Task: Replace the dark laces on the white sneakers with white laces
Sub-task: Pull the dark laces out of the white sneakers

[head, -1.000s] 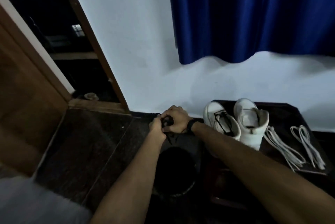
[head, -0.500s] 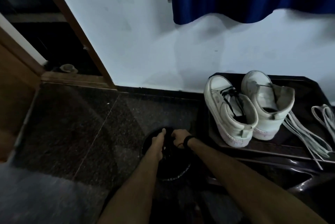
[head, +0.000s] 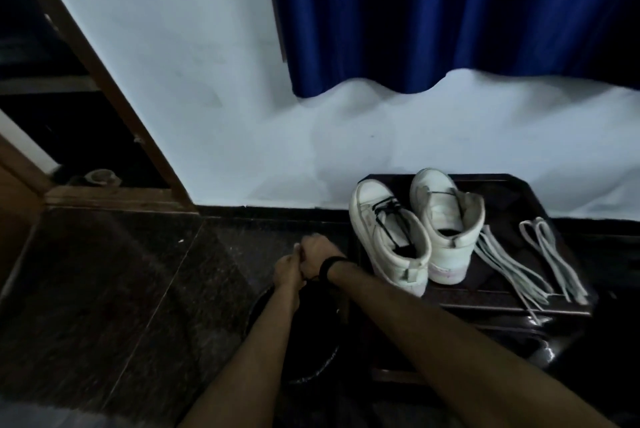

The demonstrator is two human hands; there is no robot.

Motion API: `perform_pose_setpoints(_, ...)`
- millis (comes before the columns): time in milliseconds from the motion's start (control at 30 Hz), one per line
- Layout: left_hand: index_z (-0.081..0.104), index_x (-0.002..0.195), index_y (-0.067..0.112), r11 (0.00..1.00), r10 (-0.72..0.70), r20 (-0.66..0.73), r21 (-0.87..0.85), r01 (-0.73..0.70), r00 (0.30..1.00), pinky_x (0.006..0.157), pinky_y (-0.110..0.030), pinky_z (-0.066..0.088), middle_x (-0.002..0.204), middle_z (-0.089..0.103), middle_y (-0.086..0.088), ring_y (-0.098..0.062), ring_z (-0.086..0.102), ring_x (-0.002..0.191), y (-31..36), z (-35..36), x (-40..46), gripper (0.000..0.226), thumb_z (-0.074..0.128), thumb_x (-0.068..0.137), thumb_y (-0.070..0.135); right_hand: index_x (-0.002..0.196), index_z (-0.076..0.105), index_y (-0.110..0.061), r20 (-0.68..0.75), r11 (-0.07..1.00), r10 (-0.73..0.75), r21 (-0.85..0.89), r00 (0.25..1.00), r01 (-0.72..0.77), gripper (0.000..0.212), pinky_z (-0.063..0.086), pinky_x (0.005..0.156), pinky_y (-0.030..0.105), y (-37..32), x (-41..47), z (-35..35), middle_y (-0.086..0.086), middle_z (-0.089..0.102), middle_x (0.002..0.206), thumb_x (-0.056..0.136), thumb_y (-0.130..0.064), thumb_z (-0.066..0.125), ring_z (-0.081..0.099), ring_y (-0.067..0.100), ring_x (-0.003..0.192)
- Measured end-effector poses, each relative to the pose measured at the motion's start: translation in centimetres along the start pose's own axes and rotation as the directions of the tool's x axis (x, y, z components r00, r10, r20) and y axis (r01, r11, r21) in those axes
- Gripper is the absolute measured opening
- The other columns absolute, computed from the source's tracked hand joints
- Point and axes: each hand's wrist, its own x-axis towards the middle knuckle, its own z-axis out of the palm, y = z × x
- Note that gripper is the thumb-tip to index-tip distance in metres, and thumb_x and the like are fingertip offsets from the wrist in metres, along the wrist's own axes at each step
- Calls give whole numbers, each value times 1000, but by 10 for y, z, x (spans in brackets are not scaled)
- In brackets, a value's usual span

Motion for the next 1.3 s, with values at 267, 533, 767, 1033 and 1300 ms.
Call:
perform_pose_setpoints(267,67,81,6,947,318,-70,-26,-321,945,57,-30,33,77,60,-5,-21,55,79,93,40,-80,43,44,102,36,112,63,-13,-355,999,-45,0,934,48,29,49,91,32,15,-47,-114,12,63,116,89,-27,54,58,27,110)
perform_pose_setpoints(533,70,92,20,735,517,182,406,-543,836,79,-29,52,96,72,-4,-25,65,94,112,71,-134,20,69,74,29,93,66,-29,-396,984,167,15,903,-176,19,44,74,23,83,-114,-167,-1,66,106,74,-25,66,62,20,99)
perform_pose_setpoints(767,77,79,28,715,486,131,509,-480,864,78,-30,59,89,74,0,-22,70,86,123,66,-137,18,74,62,24,103,71,-27,-393,983,179,44,902,-175,21,48,83,28,94,-123,-148,4,68,111,84,-28,62,60,22,109)
perform_pose_setpoints(1033,59,78,2,984,155,284,39,-173,946,43,-16,50,60,65,-10,-13,62,50,162,39,-151,22,60,78,-21,114,67,-22,-404,985,158,4,901,-171,28,45,88,29,100,-120,-149,6,66,119,90,-19,53,56,25,116)
perform_pose_setpoints(1300,72,84,21,554,343,412,636,-536,844,54,-18,41,80,64,-3,-16,58,68,139,60,-160,22,81,65,15,114,61,-15,-293,970,57,-210,955,-122,26,46,87,37,89,-125,-141,13,62,117,92,-23,48,58,30,110)
